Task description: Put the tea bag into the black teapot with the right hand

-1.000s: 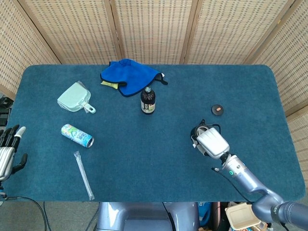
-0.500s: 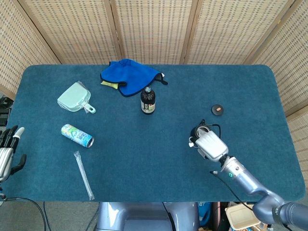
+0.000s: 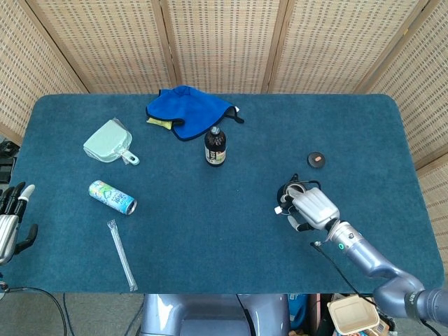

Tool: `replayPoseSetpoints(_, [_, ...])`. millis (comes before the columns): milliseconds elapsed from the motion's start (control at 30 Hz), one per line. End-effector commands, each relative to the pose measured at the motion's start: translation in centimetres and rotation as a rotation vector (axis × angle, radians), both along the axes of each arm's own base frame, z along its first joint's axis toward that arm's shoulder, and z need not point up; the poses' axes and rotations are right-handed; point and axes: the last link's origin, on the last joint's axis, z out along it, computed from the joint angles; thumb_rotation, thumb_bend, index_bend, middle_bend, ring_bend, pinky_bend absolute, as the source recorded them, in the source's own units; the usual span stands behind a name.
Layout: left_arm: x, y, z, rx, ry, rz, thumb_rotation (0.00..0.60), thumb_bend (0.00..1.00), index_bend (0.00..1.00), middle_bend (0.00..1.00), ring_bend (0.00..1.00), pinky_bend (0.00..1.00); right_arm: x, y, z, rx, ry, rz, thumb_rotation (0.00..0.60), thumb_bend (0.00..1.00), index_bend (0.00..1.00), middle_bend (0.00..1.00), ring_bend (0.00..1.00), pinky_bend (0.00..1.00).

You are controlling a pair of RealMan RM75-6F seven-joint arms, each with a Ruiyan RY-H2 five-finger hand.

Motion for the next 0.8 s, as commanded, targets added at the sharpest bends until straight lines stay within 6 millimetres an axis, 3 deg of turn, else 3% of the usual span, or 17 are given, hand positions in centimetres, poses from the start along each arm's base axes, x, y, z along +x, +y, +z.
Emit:
replayPoseSetpoints(33, [0.0, 0.0, 0.0, 0.0, 0.0, -0.001, 0.6, 0.48, 0.0, 0.0, 0.0, 0.0, 0.2, -0.4, 0.3, 0.007, 0.011, -0.011, 0.211, 0.78, 0.25, 0.98, 0.95, 1.0])
replayPoseSetpoints(800, [0.0, 0.1, -0.2, -0.007, -0.004, 0.0, 0.6, 0.48, 0.0, 0.0, 0.0, 0.0, -0.6, -2.2, 0.5, 0.059, 0.148, -0.066, 0.15, 0.87, 0.25, 1.0, 0.97, 1.0])
